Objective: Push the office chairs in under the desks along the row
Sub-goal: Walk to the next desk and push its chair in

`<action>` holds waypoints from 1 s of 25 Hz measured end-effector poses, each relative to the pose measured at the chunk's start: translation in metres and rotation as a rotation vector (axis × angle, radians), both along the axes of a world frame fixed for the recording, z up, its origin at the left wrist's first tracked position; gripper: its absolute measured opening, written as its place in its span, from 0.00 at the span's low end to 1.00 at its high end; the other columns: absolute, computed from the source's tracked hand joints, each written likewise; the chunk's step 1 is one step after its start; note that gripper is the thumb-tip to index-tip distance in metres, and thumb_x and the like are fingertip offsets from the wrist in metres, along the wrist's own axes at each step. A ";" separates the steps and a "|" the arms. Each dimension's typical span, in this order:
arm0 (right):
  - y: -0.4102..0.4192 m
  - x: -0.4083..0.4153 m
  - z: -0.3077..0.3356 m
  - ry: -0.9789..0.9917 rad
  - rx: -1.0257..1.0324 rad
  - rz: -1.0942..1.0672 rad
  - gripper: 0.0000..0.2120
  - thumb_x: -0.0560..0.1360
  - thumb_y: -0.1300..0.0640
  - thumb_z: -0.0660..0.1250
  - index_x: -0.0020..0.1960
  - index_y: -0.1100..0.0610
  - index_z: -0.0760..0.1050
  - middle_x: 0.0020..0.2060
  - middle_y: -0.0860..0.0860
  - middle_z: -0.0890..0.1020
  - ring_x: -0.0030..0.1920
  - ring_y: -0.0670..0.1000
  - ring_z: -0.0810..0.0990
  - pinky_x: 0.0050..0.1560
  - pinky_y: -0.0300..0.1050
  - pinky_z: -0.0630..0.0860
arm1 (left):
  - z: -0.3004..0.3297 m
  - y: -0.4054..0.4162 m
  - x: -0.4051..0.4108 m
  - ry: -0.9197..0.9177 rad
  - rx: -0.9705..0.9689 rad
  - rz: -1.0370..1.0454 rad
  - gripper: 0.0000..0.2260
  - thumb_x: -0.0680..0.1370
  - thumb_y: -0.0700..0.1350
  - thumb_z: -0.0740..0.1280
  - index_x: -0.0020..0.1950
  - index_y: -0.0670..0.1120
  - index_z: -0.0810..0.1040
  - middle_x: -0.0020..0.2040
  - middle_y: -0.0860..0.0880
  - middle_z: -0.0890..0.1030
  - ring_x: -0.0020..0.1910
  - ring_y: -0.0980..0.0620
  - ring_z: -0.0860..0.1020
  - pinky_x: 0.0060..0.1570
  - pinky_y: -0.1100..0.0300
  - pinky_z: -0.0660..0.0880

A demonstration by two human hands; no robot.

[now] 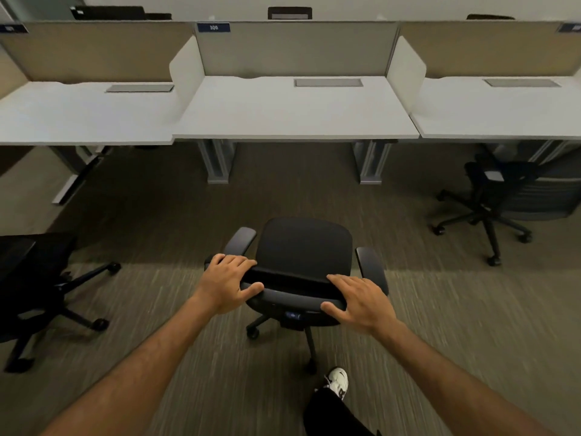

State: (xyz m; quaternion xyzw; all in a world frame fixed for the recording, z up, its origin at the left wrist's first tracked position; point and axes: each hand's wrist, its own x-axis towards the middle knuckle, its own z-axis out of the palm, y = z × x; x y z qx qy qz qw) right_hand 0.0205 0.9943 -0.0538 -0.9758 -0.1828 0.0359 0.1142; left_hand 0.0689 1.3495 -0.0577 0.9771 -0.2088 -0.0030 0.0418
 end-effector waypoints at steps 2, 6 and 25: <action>-0.004 0.034 0.002 -0.010 -0.008 0.000 0.42 0.75 0.23 0.45 0.74 0.51 0.69 0.66 0.47 0.79 0.63 0.50 0.78 0.60 0.51 0.74 | 0.000 -0.005 0.024 -0.010 0.011 0.027 0.34 0.79 0.73 0.47 0.71 0.54 0.75 0.65 0.54 0.79 0.64 0.53 0.75 0.67 0.48 0.66; -0.011 0.110 0.001 -0.041 -0.011 -0.006 0.41 0.75 0.23 0.43 0.70 0.50 0.73 0.62 0.46 0.81 0.58 0.50 0.80 0.56 0.51 0.74 | 0.000 -0.013 0.080 -0.031 0.006 0.081 0.33 0.79 0.73 0.47 0.70 0.54 0.75 0.63 0.55 0.80 0.63 0.53 0.76 0.66 0.49 0.67; 0.012 0.434 -0.006 -0.095 0.013 -0.004 0.37 0.77 0.24 0.48 0.68 0.48 0.74 0.57 0.44 0.82 0.54 0.47 0.80 0.54 0.49 0.75 | 0.007 0.008 0.387 -0.003 -0.050 0.149 0.35 0.78 0.76 0.45 0.70 0.55 0.75 0.64 0.56 0.80 0.65 0.55 0.75 0.69 0.49 0.66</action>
